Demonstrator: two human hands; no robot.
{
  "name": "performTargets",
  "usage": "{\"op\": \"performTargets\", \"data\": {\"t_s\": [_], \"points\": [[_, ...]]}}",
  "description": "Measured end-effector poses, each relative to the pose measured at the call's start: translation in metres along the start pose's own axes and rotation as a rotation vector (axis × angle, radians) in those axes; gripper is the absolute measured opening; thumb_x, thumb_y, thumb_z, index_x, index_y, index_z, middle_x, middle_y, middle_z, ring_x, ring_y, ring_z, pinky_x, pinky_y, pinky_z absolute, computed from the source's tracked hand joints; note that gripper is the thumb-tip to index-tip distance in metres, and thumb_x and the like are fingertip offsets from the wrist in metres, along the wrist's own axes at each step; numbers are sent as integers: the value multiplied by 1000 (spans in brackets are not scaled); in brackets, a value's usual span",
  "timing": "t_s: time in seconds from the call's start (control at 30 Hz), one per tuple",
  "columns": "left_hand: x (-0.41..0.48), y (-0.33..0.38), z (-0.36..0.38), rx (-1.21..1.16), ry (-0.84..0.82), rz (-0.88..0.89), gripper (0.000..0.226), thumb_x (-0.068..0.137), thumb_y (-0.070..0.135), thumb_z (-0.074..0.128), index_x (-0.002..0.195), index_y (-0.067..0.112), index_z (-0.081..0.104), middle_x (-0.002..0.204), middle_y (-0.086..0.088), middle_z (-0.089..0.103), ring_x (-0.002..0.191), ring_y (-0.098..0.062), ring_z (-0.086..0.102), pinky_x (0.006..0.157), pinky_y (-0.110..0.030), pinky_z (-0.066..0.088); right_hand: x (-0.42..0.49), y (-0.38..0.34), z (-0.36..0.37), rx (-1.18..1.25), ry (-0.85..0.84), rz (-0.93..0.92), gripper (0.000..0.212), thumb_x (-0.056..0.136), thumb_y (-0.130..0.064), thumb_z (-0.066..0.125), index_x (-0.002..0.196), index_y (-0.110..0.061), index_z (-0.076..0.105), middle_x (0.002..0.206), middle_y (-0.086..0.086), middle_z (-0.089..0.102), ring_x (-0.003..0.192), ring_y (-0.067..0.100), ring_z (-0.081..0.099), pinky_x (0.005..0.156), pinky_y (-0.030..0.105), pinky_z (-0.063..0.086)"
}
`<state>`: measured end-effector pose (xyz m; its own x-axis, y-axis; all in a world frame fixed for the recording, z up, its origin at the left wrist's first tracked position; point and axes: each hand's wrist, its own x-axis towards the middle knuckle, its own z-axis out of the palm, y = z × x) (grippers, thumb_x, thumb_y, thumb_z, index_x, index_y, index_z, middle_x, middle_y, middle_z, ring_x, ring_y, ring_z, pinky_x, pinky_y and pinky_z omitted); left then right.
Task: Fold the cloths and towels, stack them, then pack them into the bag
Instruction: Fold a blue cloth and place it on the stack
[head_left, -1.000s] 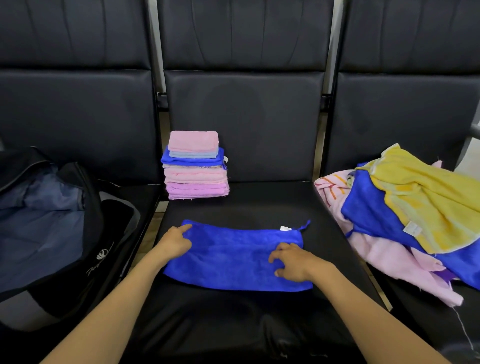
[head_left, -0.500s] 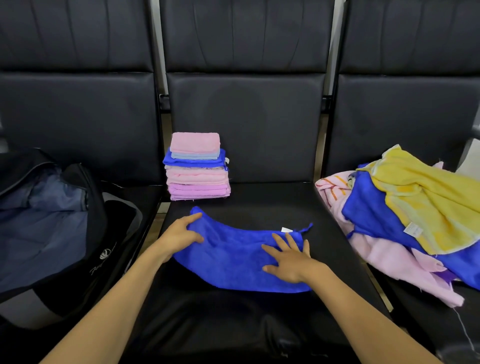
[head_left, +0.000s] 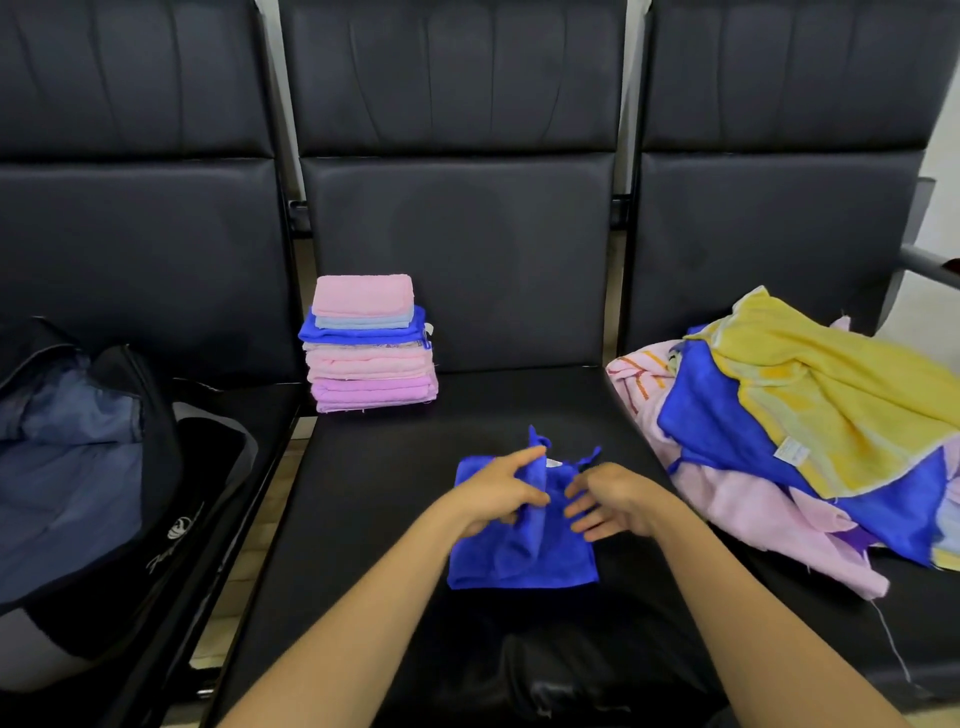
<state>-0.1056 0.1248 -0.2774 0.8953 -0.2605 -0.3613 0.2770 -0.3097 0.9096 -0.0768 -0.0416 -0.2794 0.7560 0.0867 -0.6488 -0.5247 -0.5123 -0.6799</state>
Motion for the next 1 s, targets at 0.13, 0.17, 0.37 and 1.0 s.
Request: {"op": "performTargets", "data": {"t_s": [0.13, 0.17, 0.37, 1.0], "points": [[7, -15, 4, -108, -7, -12, 53, 96, 11, 55, 144, 27, 39, 132, 4, 40, 81, -12, 64, 61, -23, 55, 2, 10, -8, -17, 7, 32, 53, 102, -42, 33, 128, 1, 49, 106, 17, 63, 88, 26, 64, 70, 35, 55], [8, -19, 0, -95, 72, 14, 47, 96, 9, 54, 140, 24, 45, 132, 1, 43, 78, -12, 63, 60, -21, 53, 2, 10, -8, -27, 14, 24, 54, 101, -44, 37, 127, 1, 50, 108, 17, 64, 86, 25, 65, 68, 34, 56], [10, -57, -33, 202, 572, -61, 41, 87, 7, 62, 127, 13, 52, 130, -11, 47, 108, -21, 54, 80, -25, 46, 9, 8, 7, -337, 159, -85, 18, 91, -24, 62, 97, -10, 55, 98, 10, 65, 79, 18, 65, 71, 30, 58], [-24, 1, -36, -492, 99, -78, 22, 87, 10, 55, 104, 8, 68, 99, -12, 72, 94, -24, 67, 77, -33, 52, 9, 3, 21, 219, -34, -29, 73, 86, -69, 45, 135, -16, 42, 117, 8, 56, 106, 27, 58, 85, 38, 52]]}}
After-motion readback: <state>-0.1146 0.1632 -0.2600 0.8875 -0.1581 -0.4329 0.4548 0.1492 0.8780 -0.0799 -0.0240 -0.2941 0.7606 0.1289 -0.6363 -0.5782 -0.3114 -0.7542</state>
